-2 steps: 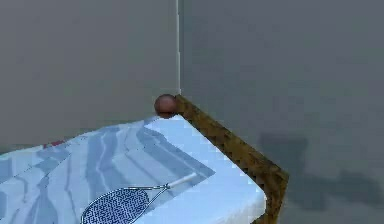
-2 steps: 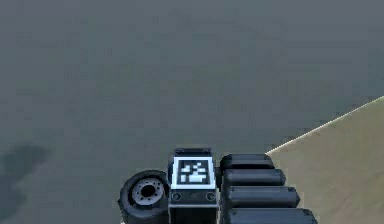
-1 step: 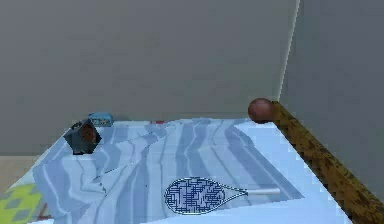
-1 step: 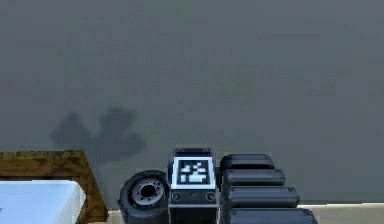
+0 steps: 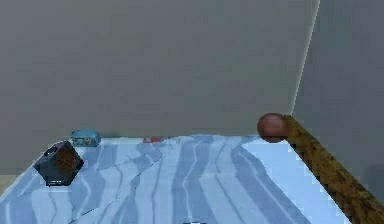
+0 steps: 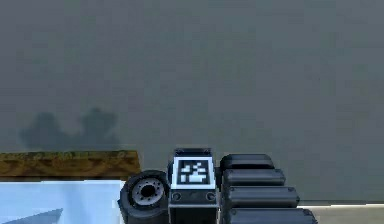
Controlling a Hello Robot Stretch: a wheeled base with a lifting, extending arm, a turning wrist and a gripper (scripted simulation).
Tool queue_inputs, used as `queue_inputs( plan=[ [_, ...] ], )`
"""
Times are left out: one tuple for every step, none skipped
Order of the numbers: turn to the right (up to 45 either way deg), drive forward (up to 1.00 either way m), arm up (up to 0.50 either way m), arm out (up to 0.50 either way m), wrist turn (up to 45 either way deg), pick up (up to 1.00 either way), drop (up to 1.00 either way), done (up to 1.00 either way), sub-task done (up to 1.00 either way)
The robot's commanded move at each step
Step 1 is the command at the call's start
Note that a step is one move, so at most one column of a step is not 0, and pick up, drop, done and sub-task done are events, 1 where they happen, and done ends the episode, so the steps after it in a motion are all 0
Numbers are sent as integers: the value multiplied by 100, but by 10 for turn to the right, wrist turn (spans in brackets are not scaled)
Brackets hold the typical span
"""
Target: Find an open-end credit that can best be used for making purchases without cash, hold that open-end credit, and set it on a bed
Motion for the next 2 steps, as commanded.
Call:
queue_inputs(
  plan=[
    [-450, 0, 0, 0, 0, 0, 0, 0, 0],
    [-450, 0, 0, 0, 0, 0, 0, 0, 0]
  ],
)
